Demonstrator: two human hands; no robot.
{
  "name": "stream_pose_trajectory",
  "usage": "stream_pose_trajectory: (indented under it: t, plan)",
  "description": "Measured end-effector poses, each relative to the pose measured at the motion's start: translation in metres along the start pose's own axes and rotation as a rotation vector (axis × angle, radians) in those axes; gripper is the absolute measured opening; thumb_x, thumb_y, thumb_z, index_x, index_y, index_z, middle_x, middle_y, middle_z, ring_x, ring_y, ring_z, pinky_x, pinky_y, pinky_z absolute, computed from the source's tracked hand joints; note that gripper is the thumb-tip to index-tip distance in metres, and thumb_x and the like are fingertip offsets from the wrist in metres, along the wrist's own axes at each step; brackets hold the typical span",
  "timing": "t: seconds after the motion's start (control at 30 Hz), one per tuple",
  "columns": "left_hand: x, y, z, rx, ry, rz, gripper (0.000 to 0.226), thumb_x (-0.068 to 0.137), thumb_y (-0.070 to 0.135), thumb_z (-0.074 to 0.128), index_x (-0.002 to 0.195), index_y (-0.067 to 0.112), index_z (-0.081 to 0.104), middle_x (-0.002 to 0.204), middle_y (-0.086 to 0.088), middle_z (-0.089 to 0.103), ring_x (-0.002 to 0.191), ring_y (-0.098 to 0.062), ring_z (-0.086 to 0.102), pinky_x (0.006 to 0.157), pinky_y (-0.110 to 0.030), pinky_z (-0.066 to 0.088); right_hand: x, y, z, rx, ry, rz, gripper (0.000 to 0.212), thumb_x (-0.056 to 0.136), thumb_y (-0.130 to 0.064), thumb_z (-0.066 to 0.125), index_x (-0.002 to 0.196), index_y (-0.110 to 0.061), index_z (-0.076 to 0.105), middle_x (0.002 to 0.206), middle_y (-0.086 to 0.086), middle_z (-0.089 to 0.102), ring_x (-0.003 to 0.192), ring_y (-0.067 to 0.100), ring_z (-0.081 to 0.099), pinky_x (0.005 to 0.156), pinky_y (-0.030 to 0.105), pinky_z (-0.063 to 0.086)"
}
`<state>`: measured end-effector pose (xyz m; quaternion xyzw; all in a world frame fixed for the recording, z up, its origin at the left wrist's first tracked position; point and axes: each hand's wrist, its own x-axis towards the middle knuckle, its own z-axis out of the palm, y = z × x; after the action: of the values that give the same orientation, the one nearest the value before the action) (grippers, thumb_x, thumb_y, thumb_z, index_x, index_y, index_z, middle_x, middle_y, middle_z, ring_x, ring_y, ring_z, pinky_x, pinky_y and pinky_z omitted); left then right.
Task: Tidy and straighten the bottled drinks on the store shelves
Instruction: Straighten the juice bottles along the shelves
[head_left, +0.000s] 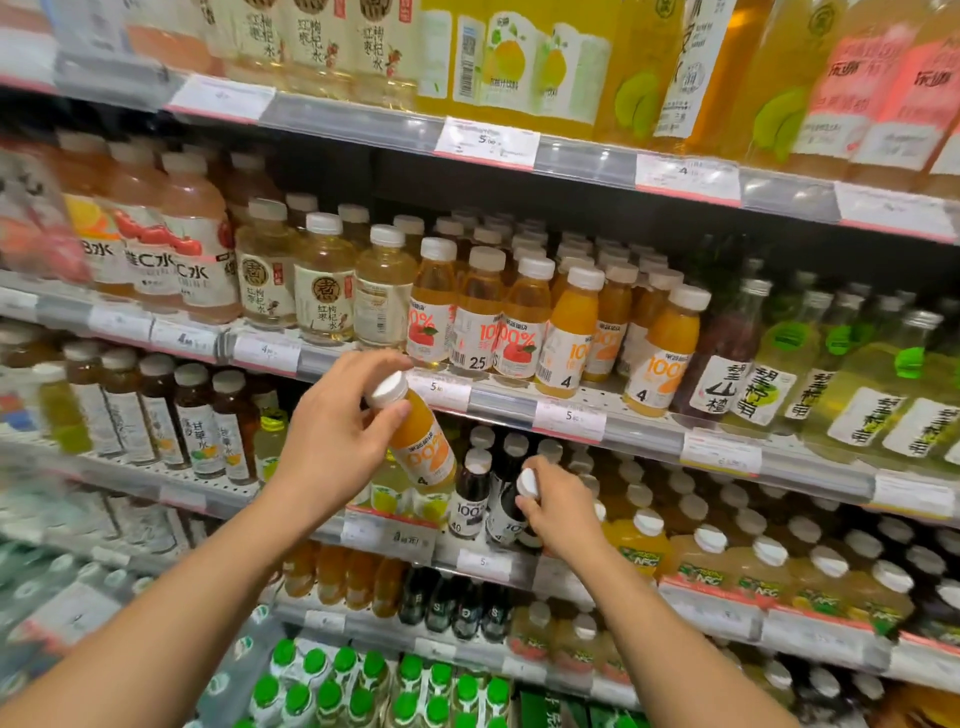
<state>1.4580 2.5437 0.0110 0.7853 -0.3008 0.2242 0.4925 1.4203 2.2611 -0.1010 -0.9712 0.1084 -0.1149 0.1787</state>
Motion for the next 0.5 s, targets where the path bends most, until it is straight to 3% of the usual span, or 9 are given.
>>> stream_pose_trajectory:
  t: [0.2,0.37,0.5]
  plan:
    - [-0.009,-0.014,-0.016,0.002,-0.018,-0.012,0.035,0.091,0.024,0.064,0.125,0.029,0.062,0.122,0.014,0.059,0.117,-0.008,0.058,0.084,-0.041,0.06,0.035,-0.002,0.025,-0.176,-0.101,0.016,0.033,0.098,-0.031,0.063,0.126,-0.014,0.058,0.113,0.012,0.071,0.106,0.034,0.067,0.081,0.04,0.053]
    - [-0.014,-0.021,-0.019,0.03,-0.032,-0.044,0.036,0.092,0.015,0.069,0.125,0.028,0.062,0.12,0.013,0.059,0.115,-0.007,0.058,0.083,-0.039,0.06,0.049,-0.001,0.031,-0.217,-0.122,0.025,0.024,0.099,-0.029,0.061,0.116,-0.013,0.06,0.109,0.013,0.073,0.102,0.036,0.068,0.081,0.041,0.054]
    - [-0.015,-0.02,-0.014,0.03,-0.055,-0.038,0.039,0.092,0.014,0.07,0.125,0.031,0.061,0.121,0.014,0.058,0.115,-0.003,0.057,0.084,-0.035,0.06,0.049,-0.005,0.027,-0.242,-0.125,0.048,0.036,0.099,-0.023,0.059,0.133,-0.012,0.054,0.118,0.017,0.07,0.11,0.04,0.066,0.086,0.041,0.052]
